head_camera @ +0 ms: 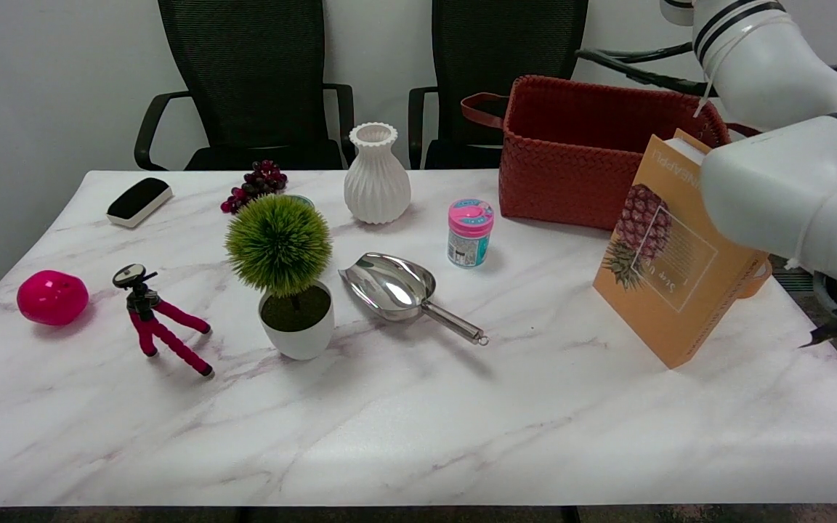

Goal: Place the popcorn box into the brown storage basket.

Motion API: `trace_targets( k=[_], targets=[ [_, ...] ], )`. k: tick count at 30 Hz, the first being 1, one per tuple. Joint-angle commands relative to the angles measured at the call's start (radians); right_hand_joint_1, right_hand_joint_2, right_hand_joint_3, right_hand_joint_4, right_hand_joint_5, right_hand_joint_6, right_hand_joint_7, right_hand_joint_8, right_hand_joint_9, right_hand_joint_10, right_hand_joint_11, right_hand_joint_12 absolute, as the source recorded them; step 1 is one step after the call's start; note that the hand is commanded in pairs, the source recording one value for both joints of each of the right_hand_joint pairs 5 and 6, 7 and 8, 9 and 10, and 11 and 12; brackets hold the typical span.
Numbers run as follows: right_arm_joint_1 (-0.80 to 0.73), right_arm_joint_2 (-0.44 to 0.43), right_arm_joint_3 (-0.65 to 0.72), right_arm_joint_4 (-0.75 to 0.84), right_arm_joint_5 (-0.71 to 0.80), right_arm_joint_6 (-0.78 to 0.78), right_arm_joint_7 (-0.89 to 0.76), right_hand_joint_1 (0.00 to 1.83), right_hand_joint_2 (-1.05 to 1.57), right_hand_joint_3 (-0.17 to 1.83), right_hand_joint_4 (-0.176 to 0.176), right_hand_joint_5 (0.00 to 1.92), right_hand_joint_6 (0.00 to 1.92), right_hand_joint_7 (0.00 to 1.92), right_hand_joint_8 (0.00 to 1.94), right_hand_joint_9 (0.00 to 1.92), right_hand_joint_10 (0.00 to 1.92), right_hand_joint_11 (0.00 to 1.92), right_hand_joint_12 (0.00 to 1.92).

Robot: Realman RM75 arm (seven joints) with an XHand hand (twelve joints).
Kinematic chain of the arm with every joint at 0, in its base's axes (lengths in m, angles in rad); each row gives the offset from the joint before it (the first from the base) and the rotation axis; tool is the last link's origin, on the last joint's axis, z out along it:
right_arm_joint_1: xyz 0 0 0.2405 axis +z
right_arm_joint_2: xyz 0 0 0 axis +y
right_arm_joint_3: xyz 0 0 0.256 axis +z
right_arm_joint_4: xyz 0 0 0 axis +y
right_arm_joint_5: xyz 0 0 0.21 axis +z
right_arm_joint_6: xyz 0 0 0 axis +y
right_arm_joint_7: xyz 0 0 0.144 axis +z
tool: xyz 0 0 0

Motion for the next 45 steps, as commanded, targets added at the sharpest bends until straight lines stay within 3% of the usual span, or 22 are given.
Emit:
trace_targets(
  k=[1,22,45],
  targets=[
    [0.061,-0.060,-0.009,-0.198,-0.161,-0.032,-0.001,1.04,0.36,0.78,0.000,0.83,0.83,1.51,1.51,1.17,1.17,1.69,1.69],
    [0.022,-0.093,-0.009,-0.269,-0.181,-0.032,-0.064,1.05,0.40,0.72,0.000,0.82,0.82,1.52,1.52,1.19,1.19,1.71,1.71],
    [-0.049,-0.055,-0.001,-0.294,-0.175,-0.032,-0.099,1.05,0.43,0.67,0.000,0.81,0.81,1.53,1.53,1.20,1.20,1.71,1.71]
  ],
)
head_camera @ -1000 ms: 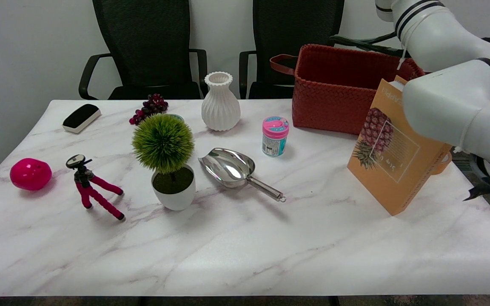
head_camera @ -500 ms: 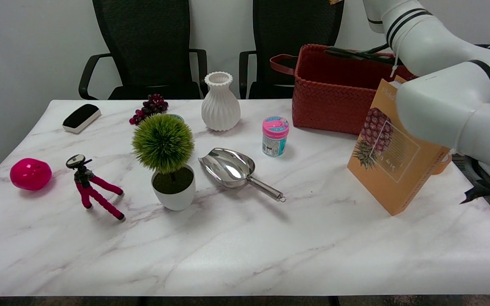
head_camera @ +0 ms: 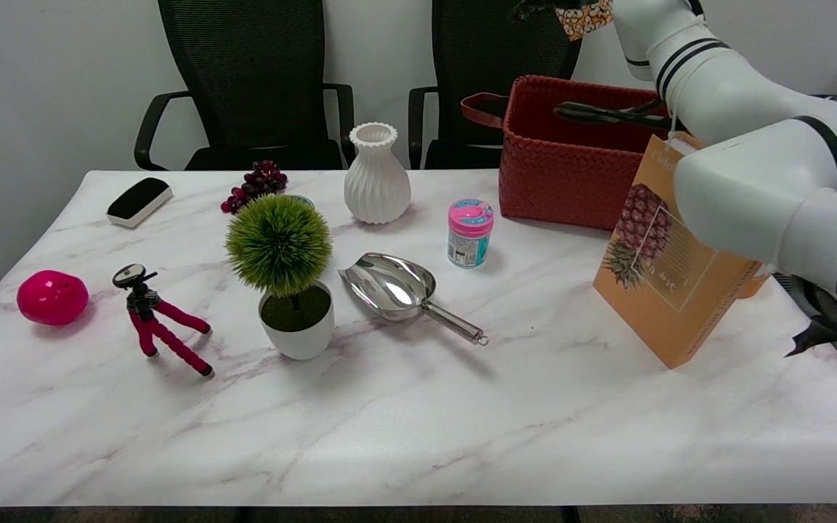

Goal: Place the popcorn box into the brown storage basket.

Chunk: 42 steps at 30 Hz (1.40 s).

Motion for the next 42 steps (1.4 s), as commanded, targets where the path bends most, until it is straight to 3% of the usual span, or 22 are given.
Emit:
trace_targets(
  k=[1,42],
  targets=[
    [-0.048,0.022,0.005,-0.020,-0.002,0.001,-0.030,1.05,0.44,0.67,0.000,0.82,0.82,1.53,1.53,1.20,1.20,1.71,1.71],
    [-0.096,0.038,0.008,-0.018,0.017,-0.005,-0.046,1.06,0.37,0.70,0.000,0.76,0.76,1.50,1.50,1.14,1.14,1.66,1.66]
  ],
)
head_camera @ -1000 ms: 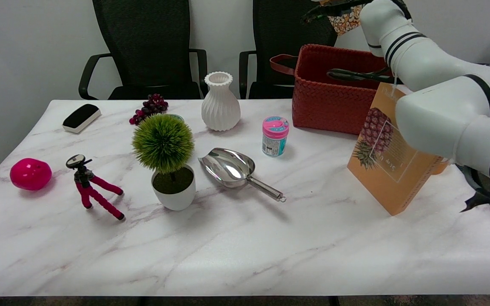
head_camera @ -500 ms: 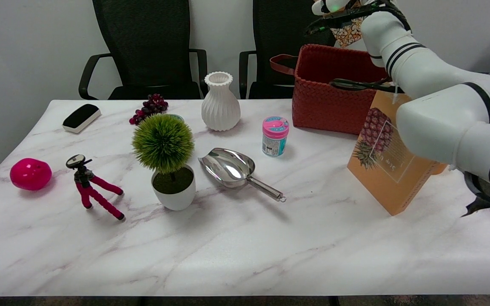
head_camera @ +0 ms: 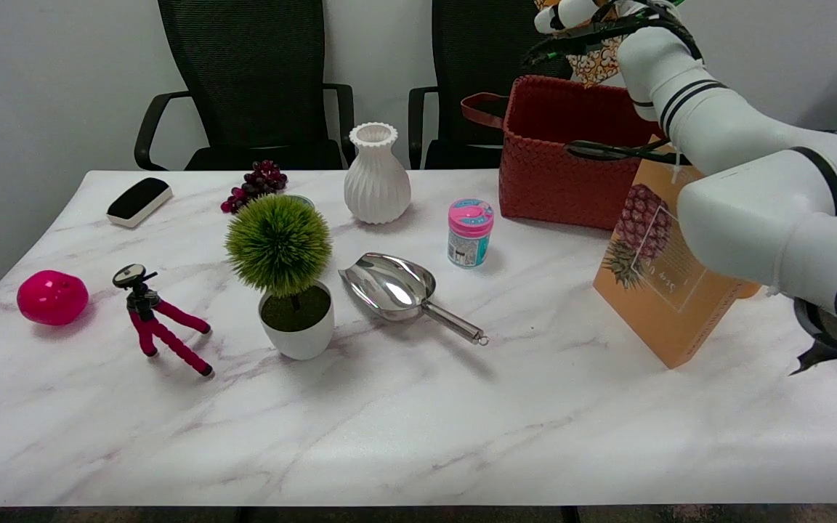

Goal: Place the popcorn box into the brown storage basket.

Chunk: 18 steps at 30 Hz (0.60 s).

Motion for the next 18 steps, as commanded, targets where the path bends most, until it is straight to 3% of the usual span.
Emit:
trace_targets(
  k=[1,14,18],
  targets=[
    [-0.009,0.002,0.001,0.003,0.004,-0.007,-0.024,1.07,0.34,0.71,0.000,0.74,0.74,1.49,1.49,1.13,1.13,1.64,1.64],
    [-0.007,-0.001,0.001,0.017,0.004,-0.013,-0.026,1.08,0.11,0.88,0.000,0.49,0.49,1.32,1.32,0.98,0.98,1.46,1.46],
    [-0.008,0.000,0.000,0.026,0.004,-0.016,-0.026,1.14,-0.01,0.91,0.000,0.26,0.26,1.05,1.05,0.62,0.62,1.06,1.06]
  ],
)
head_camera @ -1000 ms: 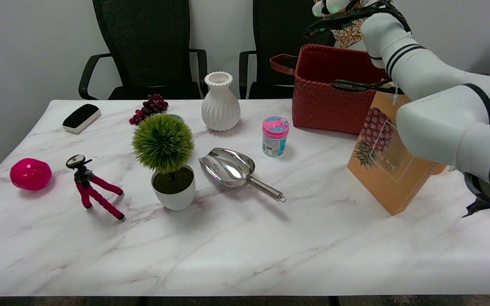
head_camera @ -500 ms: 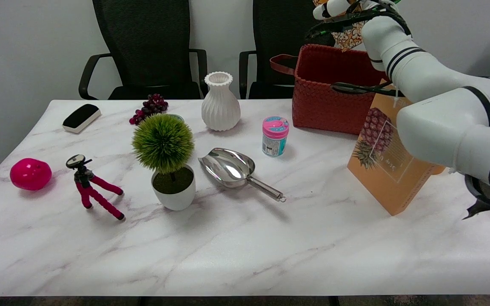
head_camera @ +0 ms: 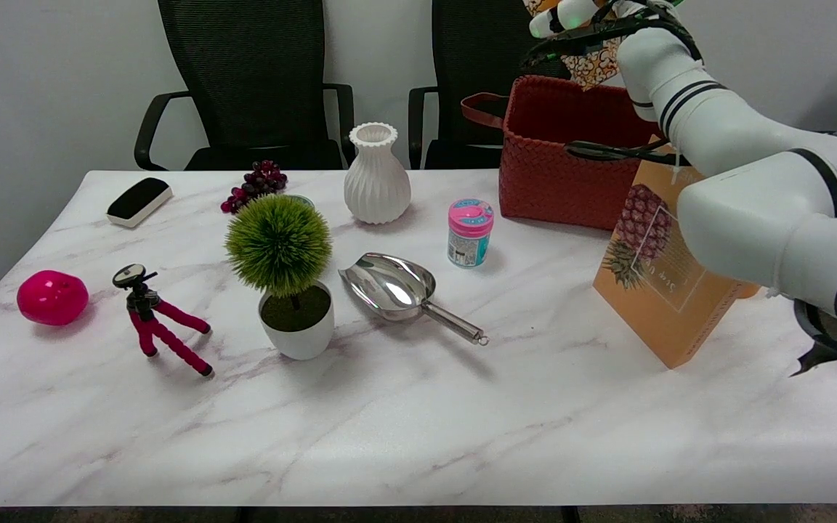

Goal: Place the popcorn box into the brown storage basket.

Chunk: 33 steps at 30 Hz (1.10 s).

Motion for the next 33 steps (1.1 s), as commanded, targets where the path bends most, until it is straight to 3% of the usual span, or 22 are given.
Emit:
trace_targets(
  k=[1,3,11,23,33],
  targets=[
    [-0.004,0.001,0.000,0.022,0.001,-0.010,-0.008,1.15,-0.02,0.90,0.000,0.23,0.23,1.00,1.00,0.52,0.52,0.98,0.98],
    [-0.004,0.002,0.000,0.026,0.001,-0.010,-0.008,1.17,-0.03,0.85,0.000,0.17,0.17,0.89,0.89,0.37,0.37,0.80,0.80],
    [-0.006,0.003,0.000,0.027,0.001,-0.010,-0.008,1.20,-0.04,0.79,0.000,0.11,0.11,0.72,0.72,0.20,0.20,0.46,0.46],
    [-0.012,0.003,0.000,0.043,0.005,-0.016,-0.008,1.20,-0.07,0.82,0.000,0.07,0.07,0.60,0.60,0.15,0.15,0.39,0.39],
    [-0.040,0.006,0.000,0.146,0.025,-0.026,-0.008,1.20,-0.10,0.92,0.000,0.07,0.07,0.37,0.37,0.09,0.09,0.33,0.33]
  ],
)
